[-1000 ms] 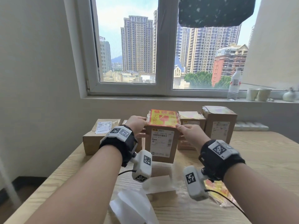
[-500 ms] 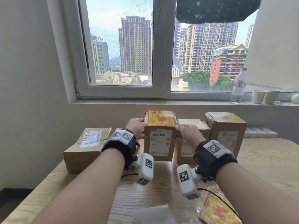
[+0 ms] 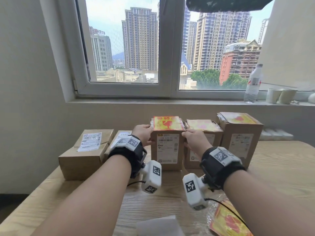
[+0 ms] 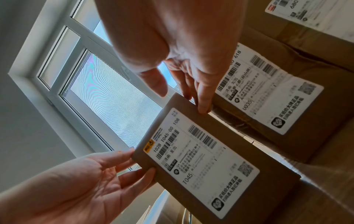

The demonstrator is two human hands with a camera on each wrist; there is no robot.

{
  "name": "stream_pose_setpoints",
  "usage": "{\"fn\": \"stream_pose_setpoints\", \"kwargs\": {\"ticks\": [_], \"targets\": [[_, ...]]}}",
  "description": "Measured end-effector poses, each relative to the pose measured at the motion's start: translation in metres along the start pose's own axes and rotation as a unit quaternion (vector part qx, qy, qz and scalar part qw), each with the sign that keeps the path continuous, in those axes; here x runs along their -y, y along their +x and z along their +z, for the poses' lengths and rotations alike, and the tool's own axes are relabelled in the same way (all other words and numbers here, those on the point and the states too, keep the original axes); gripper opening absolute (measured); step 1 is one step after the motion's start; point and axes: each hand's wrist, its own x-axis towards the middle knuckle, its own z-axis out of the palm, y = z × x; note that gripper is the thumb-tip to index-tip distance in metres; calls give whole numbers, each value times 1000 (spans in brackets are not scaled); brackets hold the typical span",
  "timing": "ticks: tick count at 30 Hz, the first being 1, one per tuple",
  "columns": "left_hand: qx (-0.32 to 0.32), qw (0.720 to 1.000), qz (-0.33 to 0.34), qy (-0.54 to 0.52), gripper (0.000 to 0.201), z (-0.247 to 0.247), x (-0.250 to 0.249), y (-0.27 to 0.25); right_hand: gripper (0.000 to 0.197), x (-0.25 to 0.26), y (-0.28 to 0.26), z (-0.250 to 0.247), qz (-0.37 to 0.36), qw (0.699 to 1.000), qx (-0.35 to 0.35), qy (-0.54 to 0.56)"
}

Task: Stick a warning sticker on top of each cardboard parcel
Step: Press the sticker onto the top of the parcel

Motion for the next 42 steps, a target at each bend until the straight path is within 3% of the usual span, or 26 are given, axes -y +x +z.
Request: {"fn": "stream_pose_setpoints", "kwargs": {"ticks": [2,5,17,25,30,36,42], "targets": [[2,1000,-9,-1,15,0,1,0,27,-2,0,0,5,1000,-1,3],[4,1000,-20,-19,22,2,4,2,27,-2,-1,0,16,1000,-4,7],[10,1000,-27,-9,14,3,9,3,27,-5,-6,0,33,999,-25,-15],[-25,998,-10,55,41,-7,8,-9,29,-4,-19,-7,22,999,-39,-17],[-36,997,2,73,43,-15,-2,-25,33,11,-42,-19,8,998,-61,-26],[-29,996,19,82,37,-19,-17,-59,25,26,-66,-39,4,998,-55,-24],[-9,994,25,102,23,-20,-19,-94,27,28,-98,-62,-50,985,-57,-157]]}}
